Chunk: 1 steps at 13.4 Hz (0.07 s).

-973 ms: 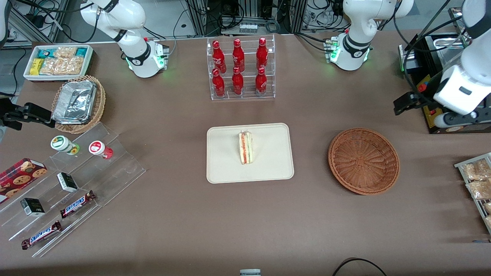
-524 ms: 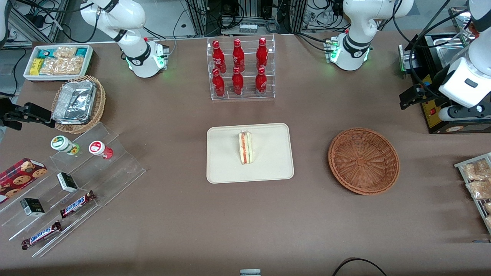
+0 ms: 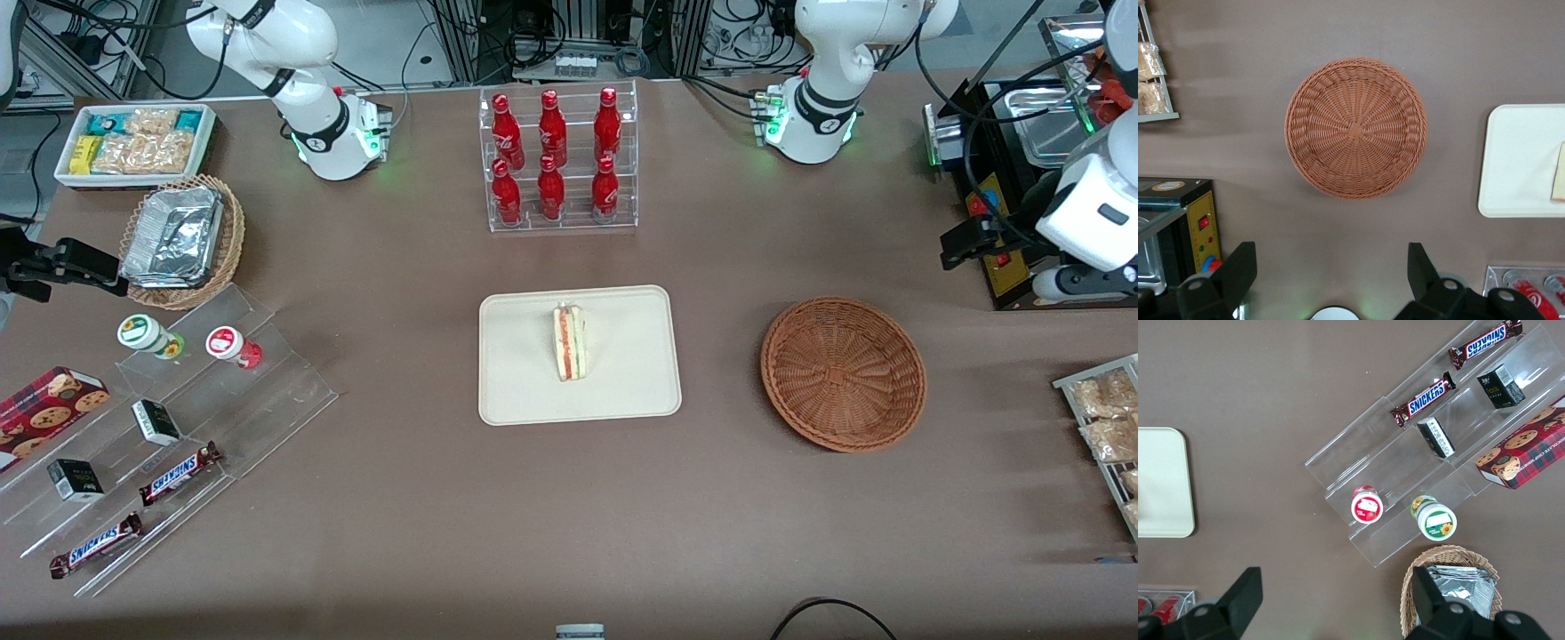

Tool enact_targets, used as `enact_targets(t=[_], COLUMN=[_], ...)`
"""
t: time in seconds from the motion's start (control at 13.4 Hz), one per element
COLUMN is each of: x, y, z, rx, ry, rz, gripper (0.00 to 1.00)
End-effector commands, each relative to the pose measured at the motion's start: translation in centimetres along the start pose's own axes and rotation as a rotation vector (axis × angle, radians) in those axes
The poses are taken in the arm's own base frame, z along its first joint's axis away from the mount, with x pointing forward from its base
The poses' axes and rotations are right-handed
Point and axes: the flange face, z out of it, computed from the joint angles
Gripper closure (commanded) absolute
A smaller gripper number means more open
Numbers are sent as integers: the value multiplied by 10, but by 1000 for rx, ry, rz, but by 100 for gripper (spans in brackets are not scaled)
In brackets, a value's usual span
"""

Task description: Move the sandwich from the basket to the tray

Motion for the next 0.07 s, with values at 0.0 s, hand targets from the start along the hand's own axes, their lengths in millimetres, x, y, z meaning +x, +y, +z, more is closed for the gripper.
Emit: enact_targets(t=[0.0], x=[-8], y=[-14], z=[-11], rx=[3], ry=[-23], rz=[12], gripper=[0])
